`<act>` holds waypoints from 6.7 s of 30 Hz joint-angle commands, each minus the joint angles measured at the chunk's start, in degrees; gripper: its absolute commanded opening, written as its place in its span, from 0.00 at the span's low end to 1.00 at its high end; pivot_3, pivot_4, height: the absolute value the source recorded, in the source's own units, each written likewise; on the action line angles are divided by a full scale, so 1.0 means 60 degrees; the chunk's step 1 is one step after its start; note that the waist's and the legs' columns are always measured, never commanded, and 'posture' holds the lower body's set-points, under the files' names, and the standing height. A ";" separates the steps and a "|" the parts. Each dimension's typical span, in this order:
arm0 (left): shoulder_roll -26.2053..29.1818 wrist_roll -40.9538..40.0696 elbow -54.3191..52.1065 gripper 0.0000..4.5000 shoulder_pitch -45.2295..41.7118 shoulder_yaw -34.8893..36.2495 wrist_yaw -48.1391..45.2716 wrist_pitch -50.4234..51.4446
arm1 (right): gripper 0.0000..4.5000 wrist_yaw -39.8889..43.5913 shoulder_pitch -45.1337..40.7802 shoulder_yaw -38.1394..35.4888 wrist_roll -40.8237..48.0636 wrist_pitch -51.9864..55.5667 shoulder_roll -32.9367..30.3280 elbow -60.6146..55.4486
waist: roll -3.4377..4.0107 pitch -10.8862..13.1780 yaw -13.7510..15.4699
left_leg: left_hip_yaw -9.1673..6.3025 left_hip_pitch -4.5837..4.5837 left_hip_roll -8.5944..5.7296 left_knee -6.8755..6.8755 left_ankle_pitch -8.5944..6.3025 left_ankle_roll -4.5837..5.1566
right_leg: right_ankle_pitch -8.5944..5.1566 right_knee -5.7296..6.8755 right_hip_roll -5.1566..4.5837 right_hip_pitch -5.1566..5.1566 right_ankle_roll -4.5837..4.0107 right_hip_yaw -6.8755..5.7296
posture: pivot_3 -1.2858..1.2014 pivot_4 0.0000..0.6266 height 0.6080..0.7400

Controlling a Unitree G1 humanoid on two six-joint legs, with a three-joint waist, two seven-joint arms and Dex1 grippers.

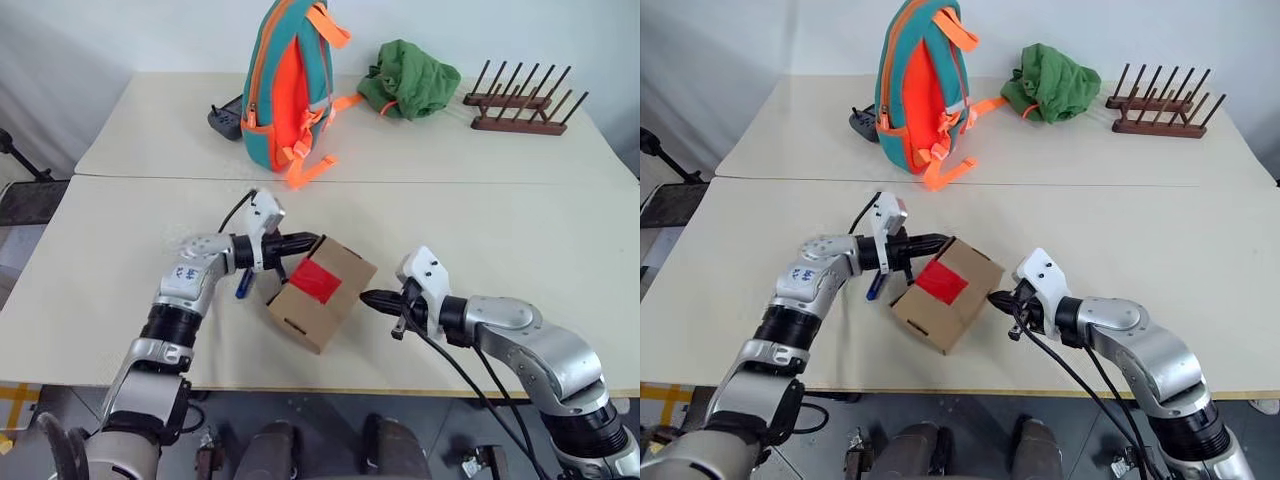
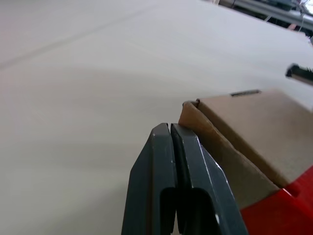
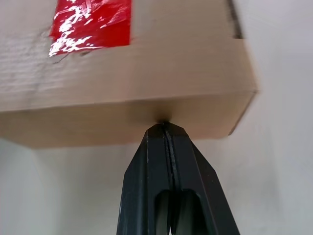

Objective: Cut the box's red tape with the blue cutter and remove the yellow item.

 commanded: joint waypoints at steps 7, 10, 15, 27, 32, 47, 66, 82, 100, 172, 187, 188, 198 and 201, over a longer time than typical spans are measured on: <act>-0.0702 0.0752 0.2014 0.02 -0.0990 0.0607 0.0912 -0.2403 | 0.00 -0.0222 0.0280 -0.1020 0.0863 0.0565 -0.0286 -0.1895 | -0.0005 0.0002 -0.0022 | 0.0001 -0.0001 -0.0002 0.0001 -0.0001 0.0004 | 0.0000 0.0004 -0.0002 -0.0005 0.0000 0.0000 | 0.52 0.24 1.00; -0.0159 0.0654 0.1832 0.02 -0.0722 0.0969 0.0945 -0.2269 | 0.00 -0.0026 0.0193 -0.1966 0.1280 0.0708 -0.0746 -0.1890 | -0.0010 0.0006 -0.0028 | 0.0002 -0.0001 -0.0001 0.0000 -0.0001 0.0004 | 0.0000 0.0006 -0.0002 -0.0007 0.0000 0.0001 | 0.52 0.24 1.00; 0.1339 0.0301 0.0417 0.02 0.0512 0.1582 0.0674 -0.1139 | 0.00 0.0361 -0.0675 -0.3066 0.1579 0.0456 -0.1553 -0.0747 | -0.0015 0.0008 -0.0203 | -0.0008 0.0020 0.0006 -0.0008 -0.0002 0.0005 | 0.0002 0.0017 -0.0001 -0.0013 -0.0003 0.0026 | 0.52 0.24 1.00; 0.4250 -0.2843 -0.6362 0.02 0.4737 0.2508 -0.0115 0.5961 | 0.00 0.1163 -0.3353 0.0050 -0.1720 -0.2779 -0.1105 0.4808 | -0.0014 0.0016 -0.0288 | -0.0031 0.0024 0.0009 -0.0002 -0.0005 0.0005 | 0.0002 0.0039 -0.0011 -0.0014 -0.0004 0.0031 | 0.52 0.24 1.00; 0.4268 -0.4144 -0.7736 0.02 0.5182 0.2927 0.0443 0.7795 | 0.00 0.1936 -0.4148 0.0830 -0.2382 -0.3629 -0.0512 0.6438 | 0.0002 0.0025 -0.0277 | -0.0034 0.0038 0.0051 0.0001 -0.0003 0.0003 | 0.0002 0.0040 -0.0009 -0.0013 -0.0004 0.0053 | 0.52 0.24 1.00; 0.1065 -0.3143 -0.7435 0.02 0.4334 0.1071 0.3293 0.6854 | 0.00 0.2400 -0.2742 0.0298 -0.1923 -0.1614 -0.0716 0.3556 | 0.0004 0.0023 -0.0131 | -0.0034 0.0035 0.0006 0.0003 -0.0005 0.0000 | 0.0002 0.0045 -0.0008 -0.0009 -0.0005 0.0048 | 0.52 0.24 1.00; -0.1957 -0.0451 -0.1837 0.02 0.0675 -0.0638 0.2601 0.3153 | 0.00 0.1824 0.0553 -0.1861 -0.0594 0.1468 -0.2407 -0.0912 | -0.0005 0.0020 0.0135 | 0.0028 0.0023 -0.0008 0.0023 0.0009 0.0007 | 0.0011 0.0022 -0.0009 -0.0004 -0.0019 0.0059 | 0.52 0.24 1.00; -0.1049 -0.0065 -0.1237 0.02 0.0523 0.0240 0.1866 0.2749 | 0.00 0.1116 0.1911 -0.3094 -0.0542 0.1558 -0.2706 -0.1147 | -0.0008 0.0019 0.0221 | 0.0038 0.0018 -0.0003 0.0026 0.0010 0.0010 | 0.0011 0.0020 -0.0008 -0.0004 -0.0019 0.0047 | 0.52 0.24 1.00; 0.2560 -0.4508 -0.6628 0.69 0.3075 0.4024 0.1260 0.8365 | 0.65 0.1895 0.0232 -0.4357 -0.0319 -0.0668 -0.3322 0.2340 | -0.0022 0.0029 -0.0061 | -0.0008 0.0052 0.0070 0.0026 0.0012 0.0005 | 0.0012 0.0044 0.0006 -0.0004 -0.0021 0.0091 | 0.52 0.24 1.00; -0.0355 -0.0267 -0.9642 0.99 0.6655 0.1438 0.8003 0.7248 | 0.99 0.4709 0.0956 -0.4854 0.2647 -0.3234 -0.2935 0.2000 | 0.0024 0.0032 0.0049 | 0.0071 0.0074 0.0094 0.0026 -0.0008 0.0005 | 0.0018 0.0024 0.0032 -0.0016 -0.0047 0.0166 | 0.52 0.24 1.00; -0.0893 -0.0230 -0.9414 0.59 0.5837 0.1715 0.8413 0.9224 | 1.00 0.4648 0.0687 -0.4681 0.2497 -0.3140 -0.3024 0.2204 | 0.0051 0.0014 0.0328 | 0.0083 0.0082 0.0083 0.0041 -0.0006 0.0008 | 0.0020 0.0024 0.0028 -0.0007 -0.0048 0.0184 | 0.52 0.24 1.00; -0.0868 -0.0236 -0.9397 0.55 0.5825 0.1724 0.8394 0.9346 | 1.00 0.4631 0.0691 -0.4677 0.2494 -0.3136 -0.3022 0.2200 | 0.0052 0.0013 0.0325 | 0.0084 0.0083 0.0083 0.0041 -0.0006 0.0008 | 0.0020 0.0024 0.0028 -0.0007 -0.0049 0.0186 | 0.52 0.24 1.00; -0.0877 -0.0173 -0.9334 0.09 0.5618 0.1862 0.8319 0.9604 | 1.00 0.4531 0.0691 -0.4628 0.2425 -0.3158 -0.3012 0.2235 | 0.0055 0.0011 0.0327 | 0.0086 0.0082 0.0083 0.0041 -0.0006 0.0008 | 0.0020 0.0022 0.0028 -0.0007 -0.0049 0.0187 | 0.52 0.24 1.00; -0.0761 -0.0160 -0.9323 0.09 0.5548 0.1914 0.8253 0.9633 | 1.00 0.4483 0.0707 -0.4601 0.2400 -0.3169 -0.2978 0.2210 | 0.0055 0.0012 0.0327 | 0.0086 0.0081 0.0083 0.0041 -0.0006 0.0008 | 0.0020 0.0022 0.0028 -0.0007 -0.0049 0.0187 | 0.52 0.24 1.00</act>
